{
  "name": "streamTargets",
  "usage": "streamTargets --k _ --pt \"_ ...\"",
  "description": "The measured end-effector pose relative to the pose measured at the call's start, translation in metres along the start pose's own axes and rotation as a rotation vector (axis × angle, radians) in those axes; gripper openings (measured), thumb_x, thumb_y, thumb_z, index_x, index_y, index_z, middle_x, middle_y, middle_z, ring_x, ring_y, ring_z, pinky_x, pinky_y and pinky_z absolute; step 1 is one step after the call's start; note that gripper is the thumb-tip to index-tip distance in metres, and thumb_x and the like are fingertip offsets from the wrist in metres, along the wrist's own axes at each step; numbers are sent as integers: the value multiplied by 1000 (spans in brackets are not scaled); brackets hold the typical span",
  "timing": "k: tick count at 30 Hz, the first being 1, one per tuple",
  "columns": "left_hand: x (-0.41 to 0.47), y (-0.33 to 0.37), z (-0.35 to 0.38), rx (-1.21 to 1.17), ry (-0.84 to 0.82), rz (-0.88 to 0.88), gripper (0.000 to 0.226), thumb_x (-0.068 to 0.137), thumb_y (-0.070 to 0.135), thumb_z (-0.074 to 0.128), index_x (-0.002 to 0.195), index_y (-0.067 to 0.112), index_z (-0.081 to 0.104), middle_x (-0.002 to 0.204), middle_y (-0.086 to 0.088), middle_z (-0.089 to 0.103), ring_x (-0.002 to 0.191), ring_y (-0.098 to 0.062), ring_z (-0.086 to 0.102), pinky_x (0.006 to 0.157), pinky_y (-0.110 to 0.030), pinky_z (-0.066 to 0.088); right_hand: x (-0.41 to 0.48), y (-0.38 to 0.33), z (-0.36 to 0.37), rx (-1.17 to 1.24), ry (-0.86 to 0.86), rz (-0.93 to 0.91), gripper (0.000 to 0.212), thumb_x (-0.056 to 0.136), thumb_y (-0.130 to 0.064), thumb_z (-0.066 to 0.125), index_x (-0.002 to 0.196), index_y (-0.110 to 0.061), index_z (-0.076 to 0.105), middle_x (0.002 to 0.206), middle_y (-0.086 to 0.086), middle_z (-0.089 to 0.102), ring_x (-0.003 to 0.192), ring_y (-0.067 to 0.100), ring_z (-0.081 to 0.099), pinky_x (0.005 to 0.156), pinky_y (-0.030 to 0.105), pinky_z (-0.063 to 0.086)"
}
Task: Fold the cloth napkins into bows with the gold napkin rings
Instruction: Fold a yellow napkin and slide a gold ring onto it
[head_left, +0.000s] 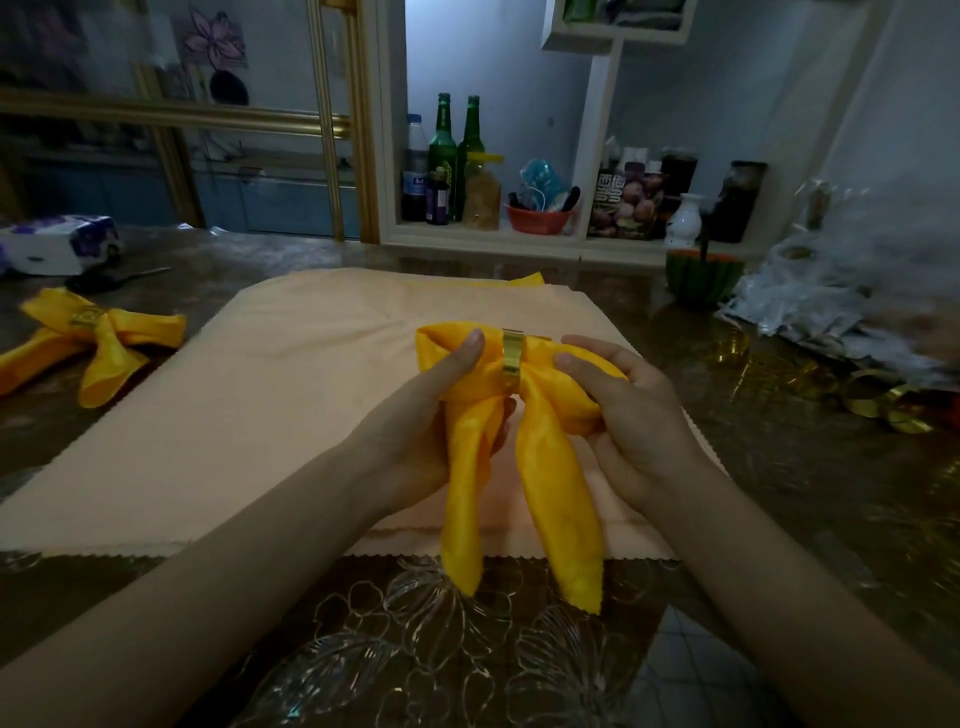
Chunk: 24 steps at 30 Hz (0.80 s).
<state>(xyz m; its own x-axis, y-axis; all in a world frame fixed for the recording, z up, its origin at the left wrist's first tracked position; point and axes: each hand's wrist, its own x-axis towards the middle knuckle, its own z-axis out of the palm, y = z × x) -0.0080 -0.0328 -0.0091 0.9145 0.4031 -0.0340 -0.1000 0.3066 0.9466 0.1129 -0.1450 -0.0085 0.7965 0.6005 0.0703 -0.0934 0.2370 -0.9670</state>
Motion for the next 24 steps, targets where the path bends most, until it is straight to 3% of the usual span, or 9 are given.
streamTargets --k 1,4,8,12,16,18,21,24 --pt "1 -2 2 -75 5 -11 56 69 46 66 117 17 61 112 -9 67 103 -24 63 94 -39 50 0 1 0 -4 -5 -3 25 84 -16 67 109 -20 64 114 7 61 102 25 62 78 40 57" --pt "1 -7 7 22 -17 11 50 73 40 61 119 20 59 111 -6 69 106 -24 64 93 -38 50 -2 3 -1 -100 -10 -69 26 85 -21 66 111 -23 62 110 0 60 101 21 61 81 39 57" --pt "6 -9 0 88 43 21 34 79 31 62 112 20 62 104 -2 72 98 -18 67 85 -32 53 -4 3 -4 -381 -24 -269 26 85 -23 66 111 -23 60 102 -12 55 92 7 57 60 12 50" --pt "12 -10 -9 145 92 80 47 69 25 73 112 11 63 104 -10 71 96 -22 68 73 -29 56 1 6 -5 -393 20 -179 26 83 -23 69 108 -23 61 104 -6 58 96 14 59 71 29 55" --pt "7 -1 -12 132 56 70 48 65 18 80 109 9 63 106 -14 69 98 -28 66 79 -36 56 -2 1 6 -225 19 3 18 82 -17 70 99 -21 63 106 12 64 97 29 63 80 45 55" --pt "7 -1 -9 50 32 57 43 68 23 73 108 11 64 100 -10 71 89 -22 69 74 -33 58 -3 1 10 -254 26 -24 16 83 -14 69 97 -20 63 104 12 65 94 29 63 77 43 55" --pt "4 8 -12 41 42 23 46 70 31 70 111 10 65 99 -14 72 85 -26 70 70 -36 57 -11 -5 24 -276 49 -105 17 85 -13 67 100 -17 63 101 8 64 88 22 62 66 32 53" --pt "4 17 -25 41 76 -33 24 80 24 69 101 13 66 100 -15 71 86 -28 69 77 -41 57 -14 -11 38 -227 66 -42 22 85 -20 68 105 -17 61 103 7 63 94 24 61 69 32 54"
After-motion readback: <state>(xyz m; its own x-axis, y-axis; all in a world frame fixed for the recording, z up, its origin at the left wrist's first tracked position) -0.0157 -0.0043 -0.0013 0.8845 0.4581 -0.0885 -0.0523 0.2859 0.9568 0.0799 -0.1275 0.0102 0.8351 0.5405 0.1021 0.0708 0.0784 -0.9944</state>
